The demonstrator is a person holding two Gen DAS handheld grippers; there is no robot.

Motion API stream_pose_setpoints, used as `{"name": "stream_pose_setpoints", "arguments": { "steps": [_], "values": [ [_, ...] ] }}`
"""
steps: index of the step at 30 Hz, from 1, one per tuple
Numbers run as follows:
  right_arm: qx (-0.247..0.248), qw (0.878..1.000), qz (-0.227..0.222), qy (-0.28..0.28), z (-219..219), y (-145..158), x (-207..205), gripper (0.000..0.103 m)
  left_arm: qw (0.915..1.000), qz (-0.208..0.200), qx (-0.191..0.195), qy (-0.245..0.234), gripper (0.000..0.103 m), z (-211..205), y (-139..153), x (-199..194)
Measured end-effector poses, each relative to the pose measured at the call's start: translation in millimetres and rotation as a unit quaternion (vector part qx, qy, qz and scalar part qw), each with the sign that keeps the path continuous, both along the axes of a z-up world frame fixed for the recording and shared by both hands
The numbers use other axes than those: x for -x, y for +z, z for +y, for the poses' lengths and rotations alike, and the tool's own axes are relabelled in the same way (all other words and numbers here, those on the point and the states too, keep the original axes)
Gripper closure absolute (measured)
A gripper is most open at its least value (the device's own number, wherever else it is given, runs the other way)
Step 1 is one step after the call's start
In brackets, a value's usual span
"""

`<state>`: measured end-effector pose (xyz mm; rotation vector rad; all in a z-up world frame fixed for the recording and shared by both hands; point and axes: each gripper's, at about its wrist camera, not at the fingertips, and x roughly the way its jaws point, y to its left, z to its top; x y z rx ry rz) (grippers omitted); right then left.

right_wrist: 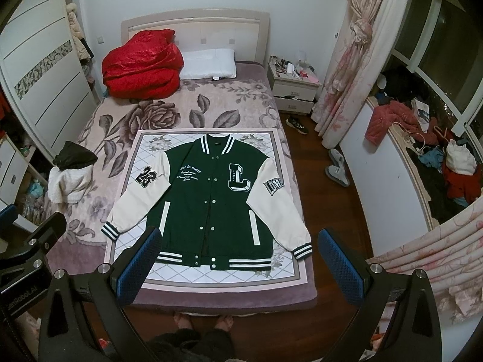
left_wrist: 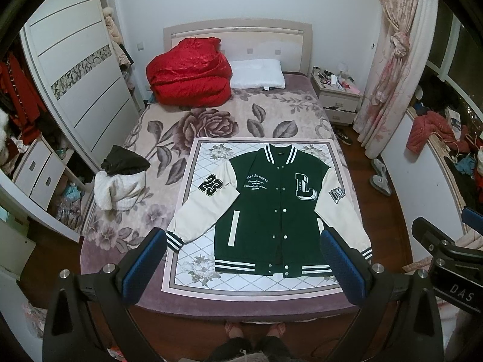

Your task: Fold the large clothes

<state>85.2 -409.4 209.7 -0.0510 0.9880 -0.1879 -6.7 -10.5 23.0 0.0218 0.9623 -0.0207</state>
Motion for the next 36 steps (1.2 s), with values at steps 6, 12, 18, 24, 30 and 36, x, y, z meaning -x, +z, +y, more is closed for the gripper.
{"name": "stream_pose_setpoints", "arguments": {
  "steps": [6, 12, 18, 24, 30, 36],
  "values": [
    [0.000, 1.000, -0.001, 0.000, 0, 2, 1, 0.000, 1.0000, 0.004, -0.001, 0.001, 0.000, -5, 3, -4],
    [0.000, 1.000, -0.003, -0.001, 0, 4, 1, 0.000, 1.0000, -0.003, 0.000, 0.000, 0.000, 0, 4, 0],
    [0.000, 1.000, -0.004, -0.001, -1, 8, -1, 0.000, 1.0000, -0.007, 0.000, -0.003, 0.000, -1, 7, -2],
    [-0.001, 1.000, -0.004, -0.001, -1, 8, 0, 0.000, 0.9999, -0.010, -0.002, -0.004, 0.000, -2, 8, -2],
    [0.000, 1.000, -0.005, -0.001, -1, 8, 1, 0.000, 0.9999, -0.014, -0.002, -0.004, 0.000, -3, 10, -4],
    [0.000, 1.000, -0.006, 0.000, 0, 14, -2, 0.000, 0.9998, -0.017, -0.004, -0.006, 0.000, -6, 9, -3]
  ]
}}
